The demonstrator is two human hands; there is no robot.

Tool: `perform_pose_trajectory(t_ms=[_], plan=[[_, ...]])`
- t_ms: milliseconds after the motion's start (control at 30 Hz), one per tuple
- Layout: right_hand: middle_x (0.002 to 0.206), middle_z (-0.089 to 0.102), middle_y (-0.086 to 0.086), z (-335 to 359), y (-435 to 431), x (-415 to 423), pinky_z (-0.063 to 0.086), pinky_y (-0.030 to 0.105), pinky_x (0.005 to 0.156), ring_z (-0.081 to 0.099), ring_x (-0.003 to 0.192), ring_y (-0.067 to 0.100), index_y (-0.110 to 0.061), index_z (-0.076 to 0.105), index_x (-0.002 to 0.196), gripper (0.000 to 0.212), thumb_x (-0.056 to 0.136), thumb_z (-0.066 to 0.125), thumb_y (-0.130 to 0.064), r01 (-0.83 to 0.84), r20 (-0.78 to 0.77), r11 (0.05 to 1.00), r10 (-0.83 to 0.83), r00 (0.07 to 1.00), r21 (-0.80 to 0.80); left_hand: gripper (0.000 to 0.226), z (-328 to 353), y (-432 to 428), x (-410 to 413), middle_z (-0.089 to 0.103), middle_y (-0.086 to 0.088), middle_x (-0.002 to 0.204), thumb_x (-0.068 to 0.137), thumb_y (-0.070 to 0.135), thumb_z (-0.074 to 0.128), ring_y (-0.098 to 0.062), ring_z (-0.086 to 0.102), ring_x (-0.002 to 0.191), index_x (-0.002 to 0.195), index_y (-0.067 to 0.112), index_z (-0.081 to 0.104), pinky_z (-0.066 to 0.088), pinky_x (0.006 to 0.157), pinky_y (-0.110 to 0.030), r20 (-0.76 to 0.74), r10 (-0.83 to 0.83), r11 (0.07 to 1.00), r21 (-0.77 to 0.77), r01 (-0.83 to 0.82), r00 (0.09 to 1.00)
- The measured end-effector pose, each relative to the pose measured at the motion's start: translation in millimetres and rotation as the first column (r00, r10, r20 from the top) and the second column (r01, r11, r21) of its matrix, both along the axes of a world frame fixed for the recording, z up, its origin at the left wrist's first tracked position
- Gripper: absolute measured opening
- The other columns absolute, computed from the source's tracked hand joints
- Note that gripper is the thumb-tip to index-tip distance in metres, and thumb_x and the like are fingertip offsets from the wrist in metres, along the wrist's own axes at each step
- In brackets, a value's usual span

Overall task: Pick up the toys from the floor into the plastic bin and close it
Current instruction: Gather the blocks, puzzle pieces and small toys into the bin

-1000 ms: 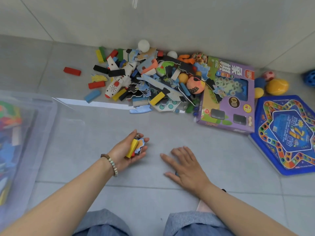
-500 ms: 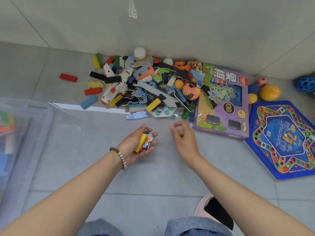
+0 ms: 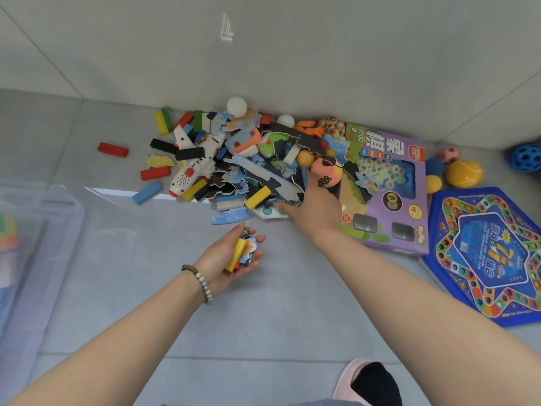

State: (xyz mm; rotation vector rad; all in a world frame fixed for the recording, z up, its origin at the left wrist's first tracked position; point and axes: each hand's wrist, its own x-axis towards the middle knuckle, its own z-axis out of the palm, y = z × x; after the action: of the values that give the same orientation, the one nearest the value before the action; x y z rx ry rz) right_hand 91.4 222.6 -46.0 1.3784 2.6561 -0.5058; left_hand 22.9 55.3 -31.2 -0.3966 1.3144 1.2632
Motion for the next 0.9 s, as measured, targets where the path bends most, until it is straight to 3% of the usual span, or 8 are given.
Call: perform_pose_trajectory(t_ms=[333,433,500,667,733,800,867,900], plan=[[0.093,0.065,0.006,15,16,-1,0.034,0.029,0.056,0.062,0.082,0.026,-0.013,0.051,0.113,0.052,0.087,0.049,-0.059,-0.196,0.075,0.965,0.185,0.980,0.177,0.026,-5,-4,-11,0.070,0.002,0.091,0.094,0.041,0.046,-0.008,0.064,0.052,0.091,0.019,0.059,0.054,0.048,-0.020,0.048,0.069,0.997,-0.023,-0.068,0.996],[0.099,0.061,0.007,17,19,-8,0.034,0.029,0.056,0.062,0.083,0.026,-0.010,0.053,0.106,0.046,0.092,0.044,-0.052,-0.290,0.144,0.932,0.263,0.954,0.217,0.025,-5,-4,-13,0.071,0.002,0.090,0.094,0.041,0.047,-0.008,0.064,0.052,0.091,0.019,0.059,0.054,0.048,-0.020,0.052,0.083,0.996,-0.030,-0.082,0.995],[0.103,0.059,0.008,18,23,-11,0.034,0.030,0.058,0.061,0.087,0.028,-0.009,0.055,0.106,0.038,0.093,0.047,-0.044,-0.259,0.122,0.946,0.238,0.964,0.196,0.025,-5,-3,-15,0.072,0.002,0.087,0.094,0.041,0.047,-0.008,0.063,0.052,0.092,0.019,0.060,0.054,0.048,-0.020,0.052,0.093,0.995,-0.029,-0.091,0.994],[0.099,0.063,0.009,13,32,-13,0.038,0.031,0.063,0.060,0.092,0.032,-0.011,0.058,0.100,0.024,0.090,0.054,-0.032,-0.014,-0.025,1.000,0.014,1.000,0.028,0.026,-2,-1,-18,0.071,0.003,0.087,0.094,0.041,0.047,-0.008,0.063,0.052,0.090,0.019,0.060,0.054,0.049,-0.020,0.042,0.108,0.994,-0.032,-0.107,0.993],[0.086,0.060,0.008,16,33,-13,0.038,0.029,0.061,0.057,0.083,0.030,-0.011,0.058,0.085,0.017,0.089,0.057,-0.028,0.051,-0.105,0.995,-0.060,0.993,-0.084,0.028,2,0,-18,0.071,0.003,0.086,0.093,0.042,0.047,-0.008,0.063,0.052,0.089,0.018,0.061,0.054,0.048,-0.020,0.022,0.097,0.995,-0.036,-0.097,0.995],[0.068,0.056,0.006,27,35,-11,0.039,0.030,0.056,0.053,0.072,0.030,-0.008,0.054,0.068,0.026,0.087,0.061,-0.024,0.116,-0.224,0.961,-0.174,0.959,-0.251,0.028,10,0,-20,0.071,0.003,0.083,0.093,0.042,0.047,-0.008,0.063,0.052,0.088,0.018,0.062,0.054,0.046,-0.020,0.003,0.088,0.995,-0.041,-0.088,0.996],[0.073,0.065,0.014,51,32,-11,0.052,0.038,0.059,0.062,0.070,0.033,0.006,0.063,0.077,0.030,0.084,0.067,-0.023,0.152,-0.345,0.874,-0.335,0.877,-0.462,0.027,23,-1,-23,0.072,0.004,0.082,0.094,0.041,0.046,-0.008,0.063,0.050,0.087,0.019,0.061,0.053,0.045,-0.020,-0.031,0.067,0.997,-0.026,-0.068,0.997],[0.072,0.066,0.014,67,28,-11,0.052,0.034,0.053,0.063,0.062,0.028,0.009,0.064,0.084,0.032,0.084,0.068,-0.023,0.139,-0.372,0.823,-0.392,0.841,-0.552,0.027,31,-3,-25,0.072,0.004,0.081,0.094,0.041,0.046,-0.008,0.063,0.050,0.088,0.019,0.060,0.054,0.045,-0.020,-0.052,0.057,0.998,-0.019,-0.058,0.997]])
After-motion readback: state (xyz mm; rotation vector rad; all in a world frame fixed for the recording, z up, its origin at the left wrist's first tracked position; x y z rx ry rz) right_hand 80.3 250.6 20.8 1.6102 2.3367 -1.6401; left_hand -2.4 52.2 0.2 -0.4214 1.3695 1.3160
